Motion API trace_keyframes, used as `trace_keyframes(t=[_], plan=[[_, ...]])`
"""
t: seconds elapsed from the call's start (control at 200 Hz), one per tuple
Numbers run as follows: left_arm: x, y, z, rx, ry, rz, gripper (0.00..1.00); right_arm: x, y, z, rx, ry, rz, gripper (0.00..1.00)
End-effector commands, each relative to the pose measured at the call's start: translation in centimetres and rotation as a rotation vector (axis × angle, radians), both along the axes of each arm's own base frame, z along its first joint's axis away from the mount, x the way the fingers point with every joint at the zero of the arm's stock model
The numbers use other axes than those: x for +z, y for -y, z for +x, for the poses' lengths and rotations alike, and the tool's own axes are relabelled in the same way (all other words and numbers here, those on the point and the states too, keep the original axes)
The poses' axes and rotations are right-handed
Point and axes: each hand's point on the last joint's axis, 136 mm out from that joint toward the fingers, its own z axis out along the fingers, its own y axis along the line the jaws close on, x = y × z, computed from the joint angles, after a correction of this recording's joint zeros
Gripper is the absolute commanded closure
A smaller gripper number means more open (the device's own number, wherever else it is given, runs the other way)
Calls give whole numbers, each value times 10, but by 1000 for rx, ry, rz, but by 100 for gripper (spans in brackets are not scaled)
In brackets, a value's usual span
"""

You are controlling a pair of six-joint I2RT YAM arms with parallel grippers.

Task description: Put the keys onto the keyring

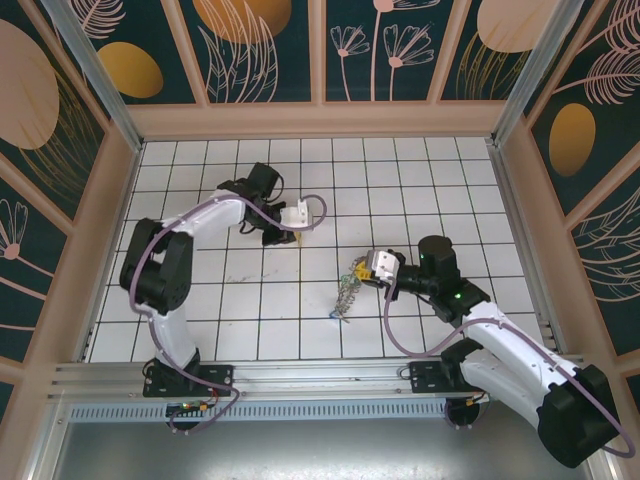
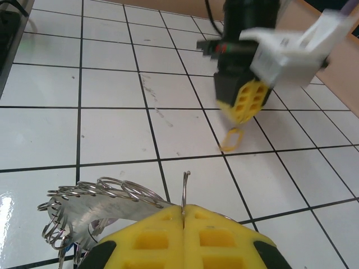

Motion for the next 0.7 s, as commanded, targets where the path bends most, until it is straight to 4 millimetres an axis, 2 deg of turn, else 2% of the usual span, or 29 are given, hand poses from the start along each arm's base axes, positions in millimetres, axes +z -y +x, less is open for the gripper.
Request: trace_keyframes(t=[0.0, 0.295, 0.455, 0.696], plan=[[63, 27, -22, -30, 26, -237, 100, 27, -5, 2, 27, 40, 51, 100], [118, 60, -81, -98, 101, -457, 100, 70, -14, -3, 42, 45, 157, 100], [146, 63, -92, -115, 165, -507, 100, 80, -24, -7, 46, 52, 183, 100], [156, 61, -107, -188, 214, -512, 100, 90, -41, -15, 118, 25, 195, 100]])
